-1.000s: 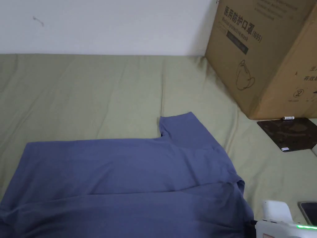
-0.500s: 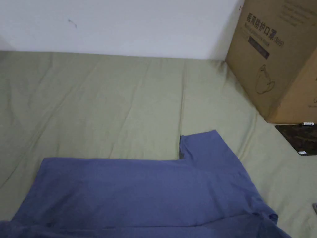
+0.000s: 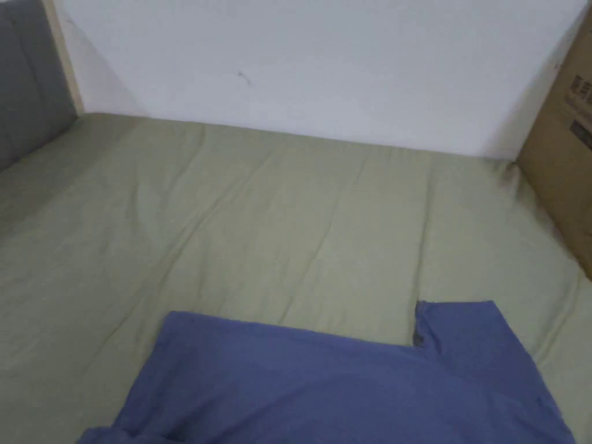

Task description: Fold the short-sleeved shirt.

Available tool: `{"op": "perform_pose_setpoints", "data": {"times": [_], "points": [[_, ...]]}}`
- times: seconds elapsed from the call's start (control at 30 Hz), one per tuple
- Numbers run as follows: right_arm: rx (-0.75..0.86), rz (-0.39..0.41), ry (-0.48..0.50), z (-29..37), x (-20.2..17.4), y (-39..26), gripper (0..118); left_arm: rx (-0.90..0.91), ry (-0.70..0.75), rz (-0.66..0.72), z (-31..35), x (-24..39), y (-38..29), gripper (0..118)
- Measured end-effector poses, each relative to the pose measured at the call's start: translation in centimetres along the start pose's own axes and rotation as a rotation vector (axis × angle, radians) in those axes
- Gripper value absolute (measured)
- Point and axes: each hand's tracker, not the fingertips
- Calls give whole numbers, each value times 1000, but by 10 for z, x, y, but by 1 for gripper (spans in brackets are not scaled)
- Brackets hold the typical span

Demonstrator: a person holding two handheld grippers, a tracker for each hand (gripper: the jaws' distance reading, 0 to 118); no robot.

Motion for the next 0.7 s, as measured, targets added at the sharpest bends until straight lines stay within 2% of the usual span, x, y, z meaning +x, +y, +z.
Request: {"op": "perform_pose_setpoints", "data": {"times": [0.03,0.07,0.1,0.17,0.2,0.27,0.33,0.43,0.5,0.53,0.63,0.67,0.7], "points": [[-9,12,-2,6,-5,6,47,-13,-41,9,5,4,4,1],[-35,13,1,8,-9,10,0,1,-64,4,8,3,7,2],[-105,35,43,-4,-3,14,0,20,-37,-11,5,11,10,2],[-95,42,30,-13,-15,11,0,25,1,-37,-7,21,23,1],[-121,58,61,-19,-20,13,0,21,-4,-44,-15,28,31,2],[-149,22,120,-33,-28,13,0,11,-42,-74,-41,35,61,1],[-187,-7,152,-46,-32,15,0,1,-22,-141,-66,53,90,1],[-216,8,97,-61,-38,18,0,-9,34,-264,-116,78,133,2],[-233,39,76,-60,-50,23,0,0,11,-283,-148,92,158,2],[-246,46,68,-62,-52,25,0,5,10,-283,-165,95,171,8],[-266,47,51,-66,-54,31,0,-24,63,-271,-215,96,206,76],[-268,45,49,-66,-53,33,0,-39,59,-267,-225,94,211,87],[-269,43,46,-67,-53,35,0,-54,58,-260,-232,92,216,87]]}}
